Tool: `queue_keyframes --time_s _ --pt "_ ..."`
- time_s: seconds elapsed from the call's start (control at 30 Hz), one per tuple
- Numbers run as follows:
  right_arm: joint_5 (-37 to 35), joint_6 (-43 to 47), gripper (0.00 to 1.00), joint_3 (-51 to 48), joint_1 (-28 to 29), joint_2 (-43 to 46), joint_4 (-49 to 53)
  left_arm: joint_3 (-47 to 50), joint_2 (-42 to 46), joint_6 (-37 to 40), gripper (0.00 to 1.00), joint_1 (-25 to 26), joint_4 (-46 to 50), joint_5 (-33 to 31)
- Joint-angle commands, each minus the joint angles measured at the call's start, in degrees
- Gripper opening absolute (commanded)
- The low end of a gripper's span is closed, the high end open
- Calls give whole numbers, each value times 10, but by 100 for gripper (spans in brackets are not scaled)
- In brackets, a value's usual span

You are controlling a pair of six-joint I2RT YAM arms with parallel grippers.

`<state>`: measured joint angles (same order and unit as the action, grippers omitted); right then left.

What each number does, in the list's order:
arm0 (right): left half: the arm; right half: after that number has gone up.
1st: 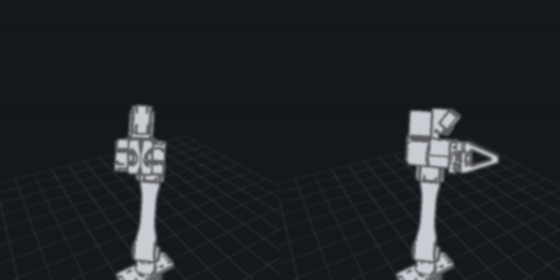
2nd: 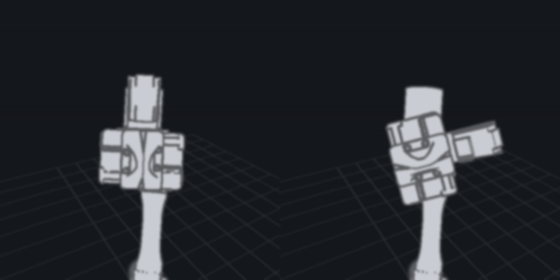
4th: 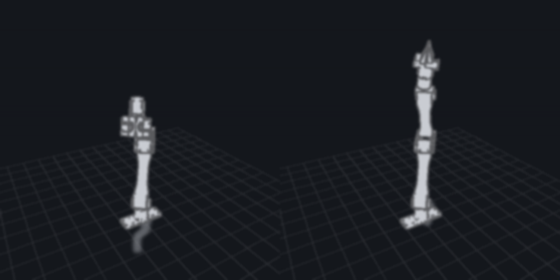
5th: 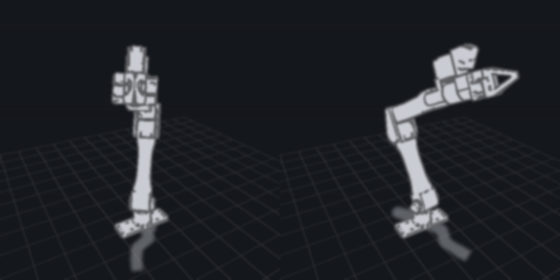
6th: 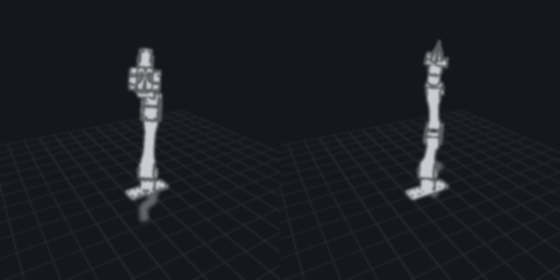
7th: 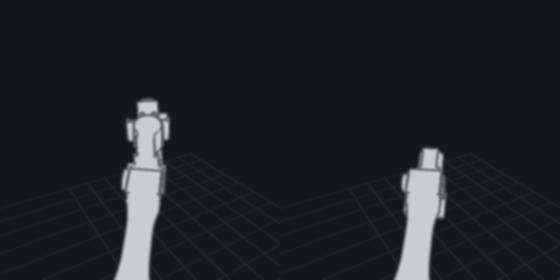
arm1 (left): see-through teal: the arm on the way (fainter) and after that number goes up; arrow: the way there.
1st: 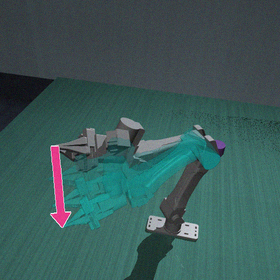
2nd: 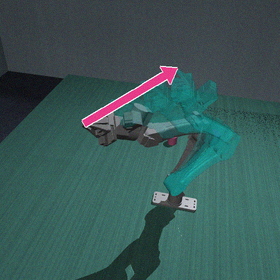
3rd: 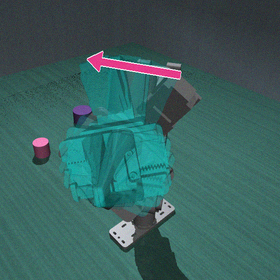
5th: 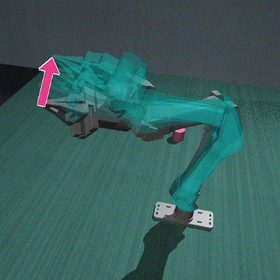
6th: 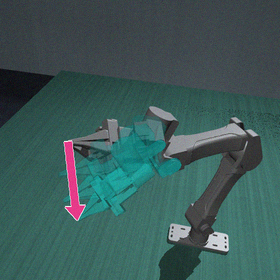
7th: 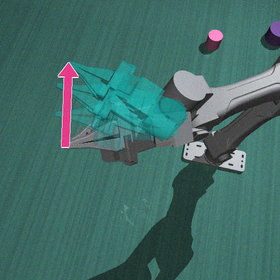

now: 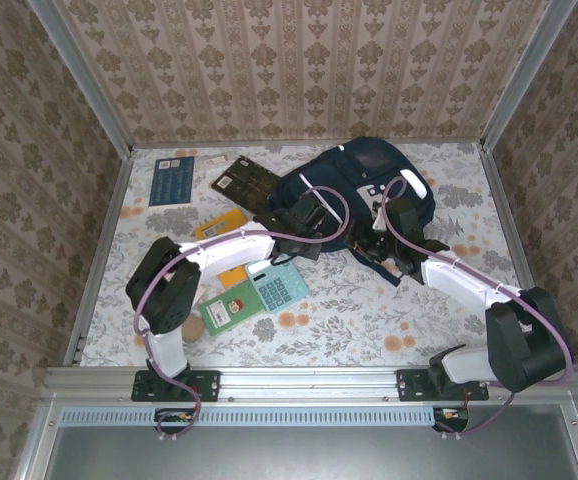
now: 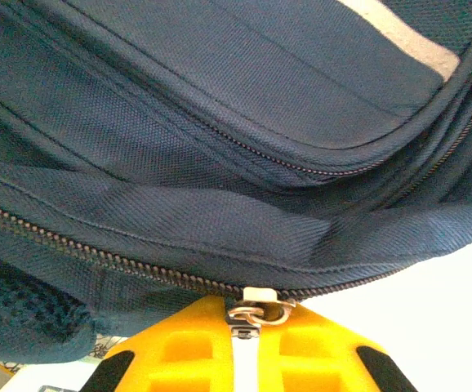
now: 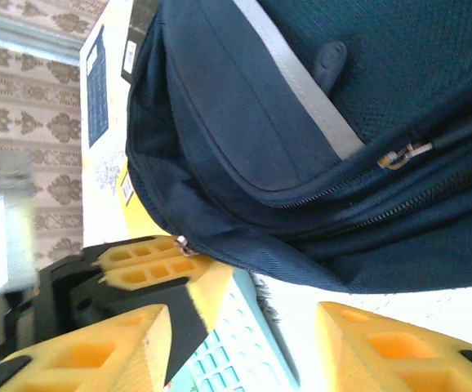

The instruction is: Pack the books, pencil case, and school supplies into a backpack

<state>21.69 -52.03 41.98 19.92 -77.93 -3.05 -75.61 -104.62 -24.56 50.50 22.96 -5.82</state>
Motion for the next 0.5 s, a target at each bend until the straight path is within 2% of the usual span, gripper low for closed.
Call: queue_keyframes --time_s 0.0,0.2,0.33,0.43,0.47 --pt "-16 -85 54 -4 13 -36 -10 7 35 5 0 11 15 -5" --pt "-40 -190 61 -5 20 -72 -48 15 42 -2 0 20 13 -2" --pt "-68 -227 62 4 20 -95 -54 15 41 0 0 29 12 -8" --pt "-85 -246 60 6 20 -110 -72 19 40 -3 0 31 11 -8" --pt "-92 -252 53 8 19 -115 -66 20 40 -5 0 32 12 -9"
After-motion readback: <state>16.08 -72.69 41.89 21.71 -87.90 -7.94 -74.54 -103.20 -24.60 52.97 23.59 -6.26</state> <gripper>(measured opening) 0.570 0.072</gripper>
